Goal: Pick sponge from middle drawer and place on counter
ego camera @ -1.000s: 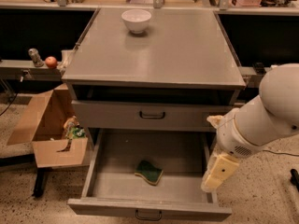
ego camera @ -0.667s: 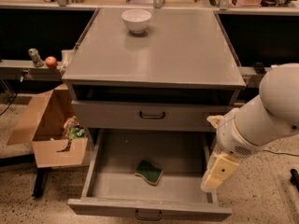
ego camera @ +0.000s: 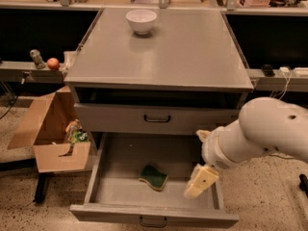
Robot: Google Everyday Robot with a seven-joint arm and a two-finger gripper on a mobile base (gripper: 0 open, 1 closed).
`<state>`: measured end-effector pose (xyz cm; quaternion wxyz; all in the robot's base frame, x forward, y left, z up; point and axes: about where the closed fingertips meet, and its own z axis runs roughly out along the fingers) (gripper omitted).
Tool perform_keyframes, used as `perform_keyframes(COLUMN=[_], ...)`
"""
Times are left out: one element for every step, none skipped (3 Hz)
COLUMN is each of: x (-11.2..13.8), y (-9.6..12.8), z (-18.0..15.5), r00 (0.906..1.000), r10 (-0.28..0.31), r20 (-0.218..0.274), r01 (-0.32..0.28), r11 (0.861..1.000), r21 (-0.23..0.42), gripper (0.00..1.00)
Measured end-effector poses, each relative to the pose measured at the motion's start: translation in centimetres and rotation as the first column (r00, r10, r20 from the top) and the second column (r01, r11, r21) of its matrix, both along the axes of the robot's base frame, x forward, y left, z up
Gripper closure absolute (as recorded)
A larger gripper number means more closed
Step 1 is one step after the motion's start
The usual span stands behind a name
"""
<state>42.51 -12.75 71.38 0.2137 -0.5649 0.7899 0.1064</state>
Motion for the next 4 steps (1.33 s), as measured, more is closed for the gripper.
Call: perform_keyframes(x=[1.6,2.2,2.5,2.5], y=[4.6,7.1,10.0,10.0], z=[-3.9,-6.1,-8.7,-8.7], r00=[0.9999,1.0,0.9995,0.9995], r10=[0.002,0.006,0.009,0.009], r20=[0.013,-0.004,-0.03,-0.03], r01=[-0.004,-0.005,0.0,0.0], r11=[0.991,0.977,0.957,0.957], r21=[0.131,0.213,0.29,0.29], gripper=[0.0,0.0,0.0,0.0])
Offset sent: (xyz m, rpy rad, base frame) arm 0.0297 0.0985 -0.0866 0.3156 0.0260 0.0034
